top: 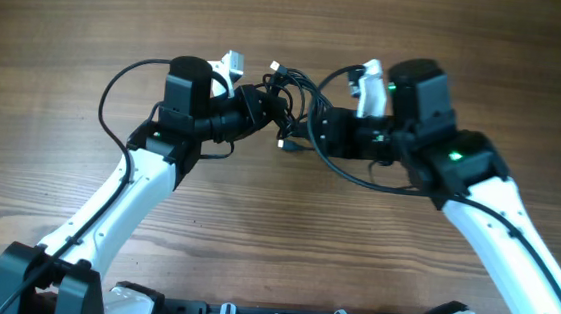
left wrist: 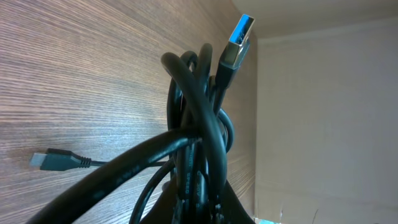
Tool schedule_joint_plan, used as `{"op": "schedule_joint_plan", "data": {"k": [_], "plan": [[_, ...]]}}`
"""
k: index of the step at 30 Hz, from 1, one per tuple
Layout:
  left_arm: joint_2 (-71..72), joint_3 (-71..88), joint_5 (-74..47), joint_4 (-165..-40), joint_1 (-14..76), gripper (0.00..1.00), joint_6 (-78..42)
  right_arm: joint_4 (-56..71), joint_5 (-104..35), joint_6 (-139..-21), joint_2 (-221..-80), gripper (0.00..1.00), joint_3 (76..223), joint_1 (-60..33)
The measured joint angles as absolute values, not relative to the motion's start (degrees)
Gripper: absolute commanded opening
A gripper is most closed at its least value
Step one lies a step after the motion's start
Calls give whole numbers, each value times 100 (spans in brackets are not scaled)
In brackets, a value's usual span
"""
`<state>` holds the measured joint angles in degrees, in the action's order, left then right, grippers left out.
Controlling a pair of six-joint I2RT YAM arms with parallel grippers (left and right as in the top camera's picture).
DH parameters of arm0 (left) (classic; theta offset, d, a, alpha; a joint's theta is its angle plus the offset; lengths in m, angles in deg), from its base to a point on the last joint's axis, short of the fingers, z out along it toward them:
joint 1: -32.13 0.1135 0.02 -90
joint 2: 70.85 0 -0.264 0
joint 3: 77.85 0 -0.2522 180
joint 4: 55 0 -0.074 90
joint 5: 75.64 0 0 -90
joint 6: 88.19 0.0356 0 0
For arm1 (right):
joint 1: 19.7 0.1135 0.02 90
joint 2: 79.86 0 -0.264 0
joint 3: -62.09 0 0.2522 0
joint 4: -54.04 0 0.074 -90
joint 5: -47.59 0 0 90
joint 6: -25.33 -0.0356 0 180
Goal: Untangle cables
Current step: 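Grasp a cable loop with the right gripper beside the left gripper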
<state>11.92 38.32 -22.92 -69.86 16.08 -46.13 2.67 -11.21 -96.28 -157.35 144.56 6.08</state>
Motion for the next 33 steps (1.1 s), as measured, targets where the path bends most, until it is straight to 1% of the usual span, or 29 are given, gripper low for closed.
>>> {"op": "schedule_joint_plan", "data": {"k": [2, 5, 8, 9, 11, 17, 21, 25, 33], "plan": [[1192, 3832, -2266, -6986, 1562, 4, -4631, 337, -1337, -9932, -16059, 44, 14456, 776], [1192, 3832, -2231, -6986, 1562, 4, -4633, 341, -1493, -10100, -16463, 45, 14456, 787], [1192, 3834, -2209, -6999, 1557, 4, -4633, 416, -1549, -10157, -16820, 50, 14456, 787], [1192, 3832, -2169, -7008, 1551, 4, -4633, 505, -1547, -10177, -16892, 50, 14456, 787], [1192, 3832, -2097, -7006, 1522, 4, -4633, 726, -1547, -10199, -16922, 50, 14453, 787], [1192, 3832, -1811, -7264, 1481, 4, -4633, 665, -1490, -10192, -16924, 50, 14453, 787], [1192, 3832, -1651, -7347, 1481, 4, -4622, 947, -1261, -10061, -16924, 50, 14456, 787], [1192, 3832, -1647, -7415, 1481, 4, -4602, 951, -1176, -10068, -16924, 50, 14456, 787], [1192, 3832, -1629, -7504, 1481, 4, -4602, 1039, -1023, -10408, -16922, 51, 14456, 684]]}}
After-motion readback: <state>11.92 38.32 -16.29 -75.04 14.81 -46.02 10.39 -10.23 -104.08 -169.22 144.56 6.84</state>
